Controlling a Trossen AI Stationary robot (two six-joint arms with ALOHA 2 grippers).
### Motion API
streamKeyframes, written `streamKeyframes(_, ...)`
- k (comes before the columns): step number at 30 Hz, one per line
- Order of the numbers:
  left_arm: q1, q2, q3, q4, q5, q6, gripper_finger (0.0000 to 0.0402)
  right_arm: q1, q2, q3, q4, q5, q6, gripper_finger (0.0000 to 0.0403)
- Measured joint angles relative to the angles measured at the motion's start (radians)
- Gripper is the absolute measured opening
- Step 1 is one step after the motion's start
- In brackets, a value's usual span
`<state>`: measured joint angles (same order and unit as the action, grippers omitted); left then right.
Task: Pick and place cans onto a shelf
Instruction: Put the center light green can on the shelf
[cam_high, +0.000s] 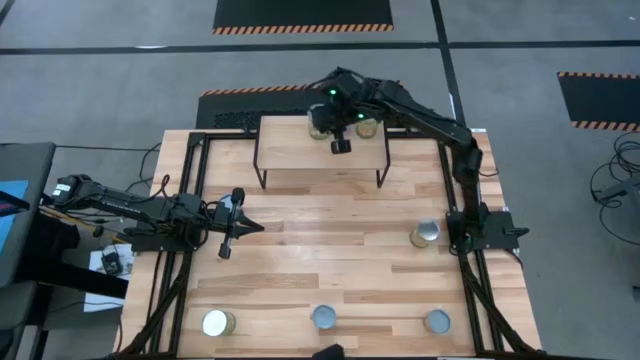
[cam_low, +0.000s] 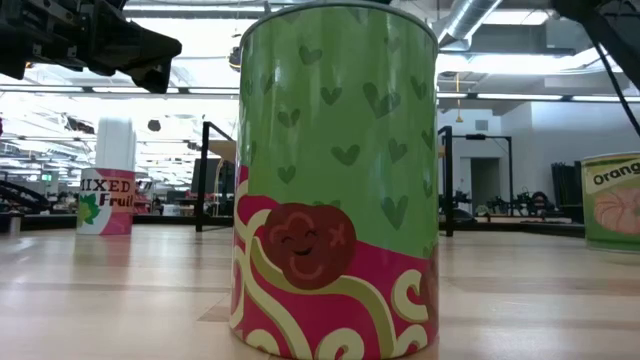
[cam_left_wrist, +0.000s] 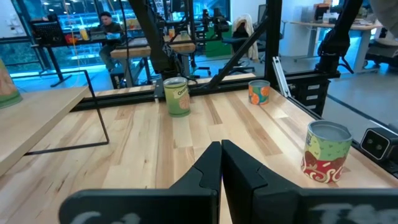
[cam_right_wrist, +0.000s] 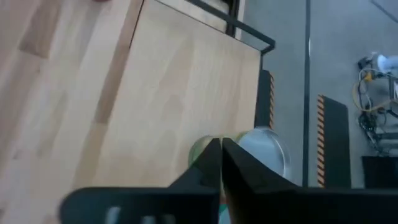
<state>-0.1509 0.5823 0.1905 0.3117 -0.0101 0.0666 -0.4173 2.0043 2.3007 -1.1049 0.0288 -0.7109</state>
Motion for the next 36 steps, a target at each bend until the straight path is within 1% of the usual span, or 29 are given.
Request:
streamKeyframes(2, 0.0, 0.0, 0.0, 0.0, 0.0, 0.004, 0.0001, -0.009, -0.015, 0.0, -0.068, -0.008, 0.044, 0.0009)
streamKeyframes(6, 0.0, 0.0, 0.0, 0.002, 0.0, 0.016, 0.0001, -0.04, -0.009, -0.002, -0.176, -0.004, 0.135, 0.0013)
streamKeyframes(9, 0.0, 0.0, 0.0, 0.007, 0.0, 0.015, 0.0001, -0.057, 0.016, -0.005, -0.203, 0.0, 0.158, 0.0006)
streamKeyframes(10, 0.0, 0.0, 0.0, 0.01, 0.0, 0.014, 0.0001, -0.063, 0.017, -0.021, -0.192, 0.004, 0.161, 0.0005)
streamKeyframes(13, 0.0, 0.0, 0.0, 0.011, 0.0, 0.014, 0.0001, -0.061, 0.012, -0.076, -0.077, 0.046, 0.157, 0.0008)
streamKeyframes(18, 0.0, 0.0, 0.0, 0.014, -0.001, 0.014, 0.0001, -0.09, 0.012, -0.086, -0.086, 0.056, 0.158, 0.0004)
streamKeyframes(21, 0.0, 0.0, 0.0, 0.014, -0.001, 0.015, 0.0001, -0.103, 0.013, -0.117, -0.05, 0.064, 0.166, 0.0006)
streamKeyframes(25, 0.0, 0.0, 0.0, 0.017, -0.001, 0.014, 0.0001, -0.12, 0.012, -0.117, -0.027, 0.053, 0.177, 0.0005)
streamKeyframes(30, 0.0, 0.0, 0.0, 0.017, -0.001, 0.014, 0.0001, -0.117, 0.013, -0.117, 0.048, 0.053, 0.188, 0.0005)
streamKeyframes(36, 0.0, 0.0, 0.0, 0.017, -0.001, 0.014, 0.0001, -0.119, 0.013, -0.117, -0.001, 0.052, 0.188, 0.0004)
